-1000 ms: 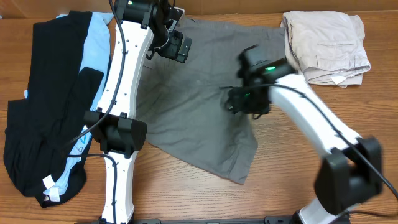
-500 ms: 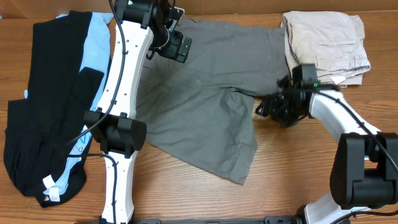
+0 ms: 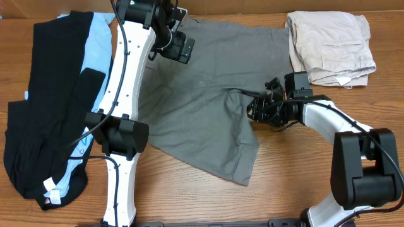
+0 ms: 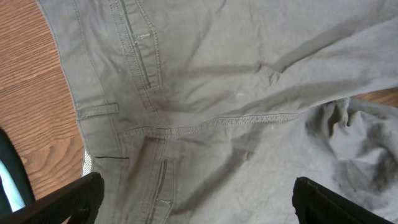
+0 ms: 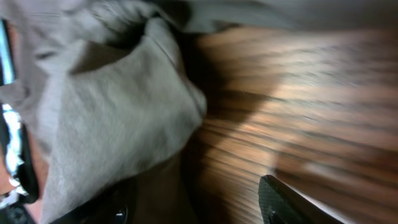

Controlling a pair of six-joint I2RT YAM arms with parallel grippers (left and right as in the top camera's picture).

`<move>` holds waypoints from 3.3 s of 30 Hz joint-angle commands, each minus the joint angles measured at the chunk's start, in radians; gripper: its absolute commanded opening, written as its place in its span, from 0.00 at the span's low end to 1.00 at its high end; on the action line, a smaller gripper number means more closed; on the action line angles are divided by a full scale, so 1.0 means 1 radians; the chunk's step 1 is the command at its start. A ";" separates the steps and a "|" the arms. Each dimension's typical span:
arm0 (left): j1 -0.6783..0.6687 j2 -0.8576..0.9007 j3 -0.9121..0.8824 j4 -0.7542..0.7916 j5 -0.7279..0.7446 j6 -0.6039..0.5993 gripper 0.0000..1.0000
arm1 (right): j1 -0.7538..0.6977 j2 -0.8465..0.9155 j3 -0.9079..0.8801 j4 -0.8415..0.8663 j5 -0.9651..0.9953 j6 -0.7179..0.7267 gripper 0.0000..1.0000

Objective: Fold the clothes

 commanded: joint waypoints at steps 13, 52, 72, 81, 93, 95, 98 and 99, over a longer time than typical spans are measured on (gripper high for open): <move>-0.008 0.009 -0.004 0.010 -0.003 0.008 0.99 | 0.092 0.011 -0.005 0.084 -0.059 -0.027 0.52; -0.012 0.009 -0.004 0.027 -0.003 0.009 0.99 | -0.065 0.200 0.261 -0.232 -0.045 -0.145 0.49; -0.011 0.009 -0.004 0.027 -0.003 0.010 0.98 | -0.068 0.222 0.268 -0.237 -0.238 -0.233 0.04; -0.011 0.009 -0.004 0.027 -0.003 0.013 0.98 | -0.174 0.064 0.372 -0.531 0.098 -0.236 0.04; -0.011 0.009 -0.004 0.027 -0.003 0.020 0.99 | -0.117 0.049 0.539 -0.757 0.557 -0.100 0.04; -0.011 0.009 -0.004 0.027 -0.003 0.020 0.99 | -0.111 0.049 0.539 -0.779 0.628 -0.060 0.11; -0.011 0.009 -0.004 0.027 -0.003 0.020 0.99 | -0.110 0.050 0.539 -0.806 0.735 0.017 0.36; -0.011 0.009 -0.005 0.024 -0.003 0.020 0.99 | -0.116 0.049 0.539 -0.814 0.765 0.054 0.55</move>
